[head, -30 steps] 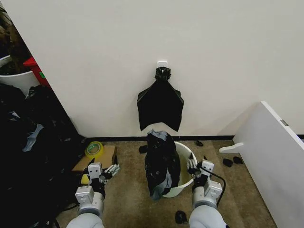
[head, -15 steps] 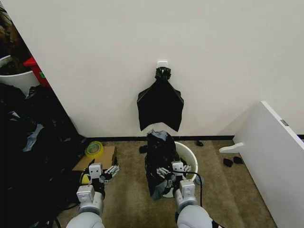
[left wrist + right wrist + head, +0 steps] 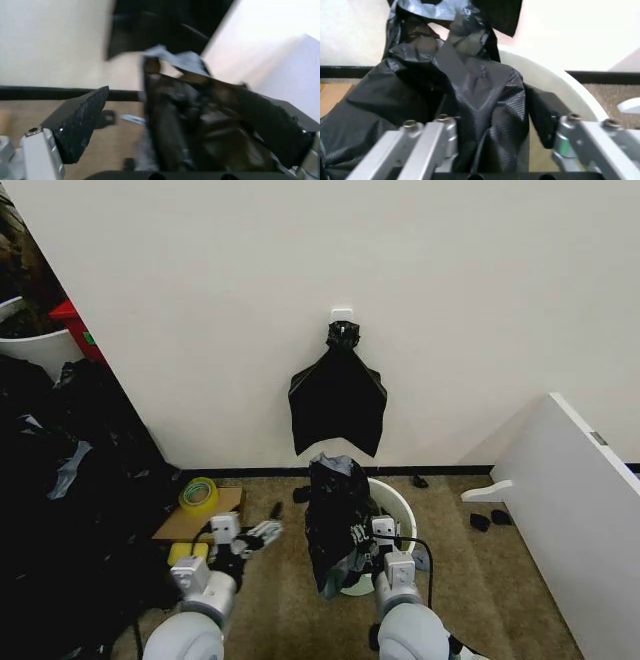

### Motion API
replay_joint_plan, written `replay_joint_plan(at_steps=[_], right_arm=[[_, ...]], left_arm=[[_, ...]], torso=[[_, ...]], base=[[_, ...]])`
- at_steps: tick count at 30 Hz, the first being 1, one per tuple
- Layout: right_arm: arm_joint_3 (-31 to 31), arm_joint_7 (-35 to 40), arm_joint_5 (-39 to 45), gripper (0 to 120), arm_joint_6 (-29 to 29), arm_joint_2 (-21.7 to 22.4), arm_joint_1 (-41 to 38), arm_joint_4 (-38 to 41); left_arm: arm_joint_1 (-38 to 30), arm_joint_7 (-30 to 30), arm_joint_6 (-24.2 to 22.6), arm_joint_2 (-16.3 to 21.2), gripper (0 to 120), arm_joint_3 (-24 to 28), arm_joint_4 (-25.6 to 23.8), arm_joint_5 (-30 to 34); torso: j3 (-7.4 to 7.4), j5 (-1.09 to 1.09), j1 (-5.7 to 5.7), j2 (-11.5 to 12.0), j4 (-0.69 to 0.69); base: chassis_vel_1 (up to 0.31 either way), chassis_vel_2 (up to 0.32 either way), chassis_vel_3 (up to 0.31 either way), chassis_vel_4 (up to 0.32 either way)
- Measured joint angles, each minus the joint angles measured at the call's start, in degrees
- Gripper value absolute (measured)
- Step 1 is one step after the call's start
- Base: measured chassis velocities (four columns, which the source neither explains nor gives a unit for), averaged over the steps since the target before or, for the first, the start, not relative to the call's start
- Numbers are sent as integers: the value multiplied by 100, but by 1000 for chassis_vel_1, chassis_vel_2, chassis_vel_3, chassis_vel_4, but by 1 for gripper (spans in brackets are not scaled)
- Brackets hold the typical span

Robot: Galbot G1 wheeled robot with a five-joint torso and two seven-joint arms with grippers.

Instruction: Place the garbage bag over the trash bin.

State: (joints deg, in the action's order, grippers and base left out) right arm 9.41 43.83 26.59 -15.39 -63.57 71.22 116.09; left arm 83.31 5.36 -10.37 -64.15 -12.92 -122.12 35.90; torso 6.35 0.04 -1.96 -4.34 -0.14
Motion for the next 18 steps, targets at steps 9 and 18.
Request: replay_joint_plan(at_steps=[9,18], right_arm=[[-41,102,160,7,26,-32,68,50],[-32,99,118,0,87,-84,93,95]], left_arm=[[-1059,303,-539,161,100,1057,621,68],[-1870,1636,-1525,-177,97,1675,1025,-59]], torso=[[0,0,0,0,-1],[0,0,0,0,1]], base=[[0,0,0,0],[0,0,0,0]])
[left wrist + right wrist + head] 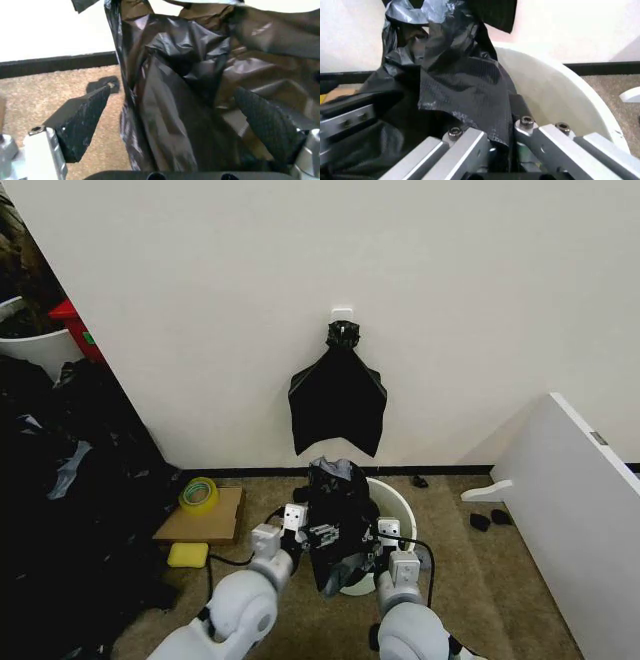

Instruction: Place the garbage bag over the trash bin.

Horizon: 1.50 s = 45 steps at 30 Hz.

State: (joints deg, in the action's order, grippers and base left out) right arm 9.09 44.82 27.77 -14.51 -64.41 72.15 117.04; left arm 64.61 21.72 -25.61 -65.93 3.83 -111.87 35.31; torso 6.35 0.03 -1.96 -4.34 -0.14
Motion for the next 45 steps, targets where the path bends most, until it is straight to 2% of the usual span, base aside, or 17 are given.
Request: replay_joint_plan(at_steps=[8,11,16,17,20,22,24,26,27,28,31,35,42,45], right_arm=[[30,-25,-90,0,2,-21,30,10],[37,-32,-122,0,2,-19,57,39],[44,-43,-149,0,1,-33,78,69],[44,-43,-149,0,1,-33,78,69],[50,-56,-161,0,1,-36,107,104],[51,-61,-167,0,1,-37,115,111],[50,-68,-185,0,4,-38,132,116],[49,-69,-189,0,5,-38,134,116],[46,-80,-205,0,13,-39,142,116],[46,-80,-205,0,13,-39,142,116],[36,-127,-263,0,58,-39,163,93],[20,-277,-420,0,293,-36,200,-21],[-108,-641,-430,0,987,-44,236,-134],[-289,-931,-254,0,1521,-85,200,-175]], left_arm=[[-424,233,-455,-200,95,147,297,290],[-592,397,-809,-351,91,245,427,395],[-659,547,-1157,-413,69,314,543,405],[-659,547,-1157,-413,69,314,543,405],[-692,605,-1302,-428,54,313,636,428],[-696,611,-1322,-427,51,306,645,453],[-697,627,-1379,-425,41,279,645,532],[-697,635,-1393,-425,37,272,644,548],[-695,660,-1446,-425,30,243,636,588],[-695,660,-1446,-425,30,243,636,588],[-679,670,-1499,-415,14,150,610,614],[-624,579,-1434,-354,4,-8,520,608],[-301,187,-1214,23,3,-425,122,351],[83,-250,-850,349,3,-861,-144,-40]], torso=[[0,0,0,0,-1],[0,0,0,0,-1],[0,0,0,0,0],[0,0,0,0,0],[0,0,0,0,0],[0,0,0,0,0],[0,0,0,0,0],[0,0,0,0,0],[0,0,0,0,0],[0,0,0,0,0],[0,1,0,0,-1],[0,2,0,0,-2],[0,2,0,0,-1],[-1,1,0,0,1]], base=[[0,0,0,0],[0,0,0,0],[0,0,0,0],[0,0,0,0],[0,0,0,0],[0,0,0,0],[0,0,0,0],[0,0,0,0],[0,0,0,0],[0,0,0,0],[0,0,0,0],[0,0,0,0],[0,0,0,0],[0,0,0,0]])
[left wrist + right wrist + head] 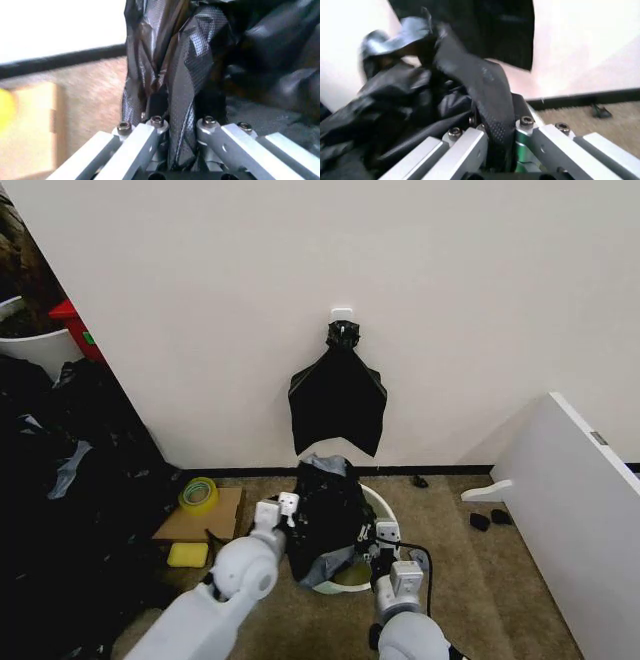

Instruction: Place the garbage bag over the trash bin.

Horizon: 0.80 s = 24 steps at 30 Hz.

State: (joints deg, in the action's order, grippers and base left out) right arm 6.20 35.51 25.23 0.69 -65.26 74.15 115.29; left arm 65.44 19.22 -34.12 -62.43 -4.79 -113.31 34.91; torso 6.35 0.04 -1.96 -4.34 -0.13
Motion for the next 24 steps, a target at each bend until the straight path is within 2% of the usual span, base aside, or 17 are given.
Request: replay_joint_plan(at_steps=[2,4,5,8,9,13,14,16,17,18,20,22,24], right_arm=[[-44,-46,55,0,77,-9,-11,-3],[-210,-128,298,0,193,-29,-47,-4],[-210,-128,298,0,193,-29,-47,-4],[-403,-105,616,0,94,-36,-58,-4],[-403,-105,616,0,94,-36,-58,-4],[-709,80,1076,0,-214,-43,-55,-74],[-709,80,1076,0,-214,-43,-55,-74],[-855,156,1132,0,-287,-12,-1,-126],[-931,180,1133,0,-312,34,80,-101],[-931,180,1133,0,-312,34,80,-101],[-966,211,1135,0,-371,101,244,55],[-937,233,1135,0,-407,132,301,159],[-782,253,1121,0,-469,171,363,288]], left_arm=[[96,-127,118,80,3,-83,-46,-110],[400,-594,509,291,3,-193,-160,-472],[400,-594,509,291,3,-193,-160,-472],[818,-1251,1069,470,3,-304,-319,-869],[818,-1251,1069,470,3,-304,-319,-869],[1218,-1923,1984,602,3,-686,-452,-1077],[1218,-1923,1984,602,3,-686,-452,-1077],[1321,-2054,2269,642,3,-1008,-506,-1029],[1368,-2091,2327,656,3,-1207,-542,-925],[1368,-2091,2327,656,3,-1207,-542,-925],[1443,-2137,2359,681,3,-1528,-607,-725],[1506,-2144,2370,666,3,-1712,-655,-596],[1605,-2101,2370,582,3,-1972,-757,-339]], torso=[[0,0,0,0,0],[0,-1,0,0,0],[0,-1,0,0,0],[0,1,0,0,-1],[0,1,0,0,-1],[0,1,0,0,-2],[0,1,0,0,-2],[0,-4,0,0,0],[0,2,0,0,0],[0,2,0,0,0],[0,-4,0,0,-3],[-1,1,0,0,-3],[0,0,0,0,1]], base=[[0,0,0,0],[0,0,0,0],[0,0,0,0],[0,0,0,0],[0,0,0,0],[0,0,0,0],[0,0,0,0],[0,0,0,0],[0,0,0,0],[0,0,0,0],[0,0,0,0],[0,0,0,0],[0,0,0,0]])
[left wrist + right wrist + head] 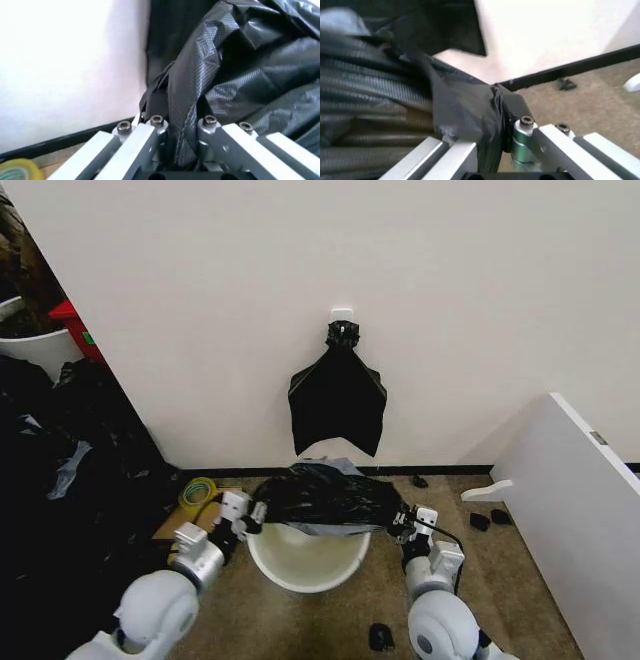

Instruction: Place the garbage bag over the trash bin.

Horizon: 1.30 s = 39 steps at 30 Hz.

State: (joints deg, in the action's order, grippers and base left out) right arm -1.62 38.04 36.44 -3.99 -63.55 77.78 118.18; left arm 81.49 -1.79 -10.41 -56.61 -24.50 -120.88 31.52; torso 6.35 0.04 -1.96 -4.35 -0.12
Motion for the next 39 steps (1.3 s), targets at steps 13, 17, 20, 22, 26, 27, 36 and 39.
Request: replay_joint_plan(at_steps=[13,17,20,22,26,27,36,39], right_arm=[[731,-876,-413,1,250,-138,479,-166],[879,-1181,-386,20,514,-148,439,-259],[894,-1472,-837,30,947,-107,487,-299],[779,-2091,-1699,38,1733,-37,589,-457],[533,-2700,-2860,56,2630,140,741,-625],[498,-2771,-3057,60,2792,209,749,-662],[483,-2930,-3711,90,3362,326,797,-805],[491,-2669,-3962,98,3457,258,814,-866]], left_arm=[[-22,557,-394,-443,3,-111,-547,1531],[-87,766,-424,-449,3,-212,-579,1665],[-120,825,-412,-436,3,-233,-535,1650],[-156,905,-375,-430,3,-218,-446,1570],[-178,1020,-374,-498,3,-98,-321,1376],[-168,1073,-376,-538,3,-63,-299,1280],[-239,1414,-439,-665,3,98,-174,1117],[-323,1583,-476,-667,3,162,-96,1124]], torso=[[0,-1,1,0,-2],[0,-1,1,0,-1],[0,-2,1,0,-1],[0,0,1,0,-3],[1,1,0,0,-3],[0,0,0,0,-3],[0,-1,0,0,-3],[1,-1,0,0,0]], base=[[0,0,0,0],[0,0,0,0],[0,0,0,0],[0,0,0,0],[0,0,0,0],[0,0,0,0],[0,0,0,0],[0,0,0,0]])
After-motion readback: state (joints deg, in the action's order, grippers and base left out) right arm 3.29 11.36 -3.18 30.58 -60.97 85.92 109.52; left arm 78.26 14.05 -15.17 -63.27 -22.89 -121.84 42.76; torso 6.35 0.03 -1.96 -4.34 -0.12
